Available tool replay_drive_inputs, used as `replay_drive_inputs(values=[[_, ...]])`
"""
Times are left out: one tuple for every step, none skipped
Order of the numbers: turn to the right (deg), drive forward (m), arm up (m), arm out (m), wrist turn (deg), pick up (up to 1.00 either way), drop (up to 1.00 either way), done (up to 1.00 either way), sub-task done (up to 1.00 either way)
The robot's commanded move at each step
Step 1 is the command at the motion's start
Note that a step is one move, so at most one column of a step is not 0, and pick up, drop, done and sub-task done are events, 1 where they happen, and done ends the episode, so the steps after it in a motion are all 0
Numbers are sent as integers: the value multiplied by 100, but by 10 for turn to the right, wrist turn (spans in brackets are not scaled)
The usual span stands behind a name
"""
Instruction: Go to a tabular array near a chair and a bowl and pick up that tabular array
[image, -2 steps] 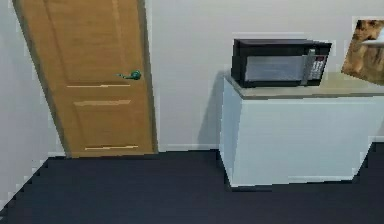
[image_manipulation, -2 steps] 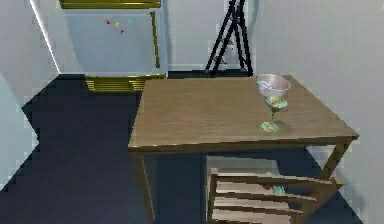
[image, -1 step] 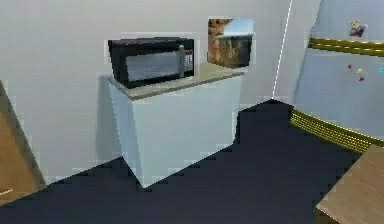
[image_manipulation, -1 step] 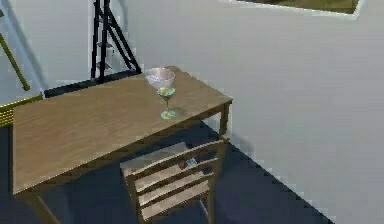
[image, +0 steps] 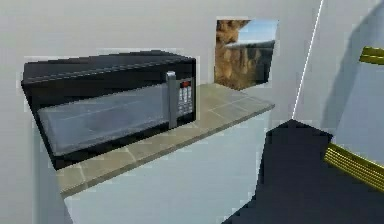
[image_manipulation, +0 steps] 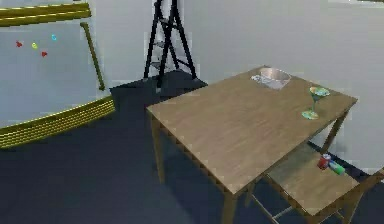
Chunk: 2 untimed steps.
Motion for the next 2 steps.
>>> replay_drive_inputs(values=[[330,0,0,0,0,0,0,0,0],[0,5,0,0,0,0,0,0,0]])
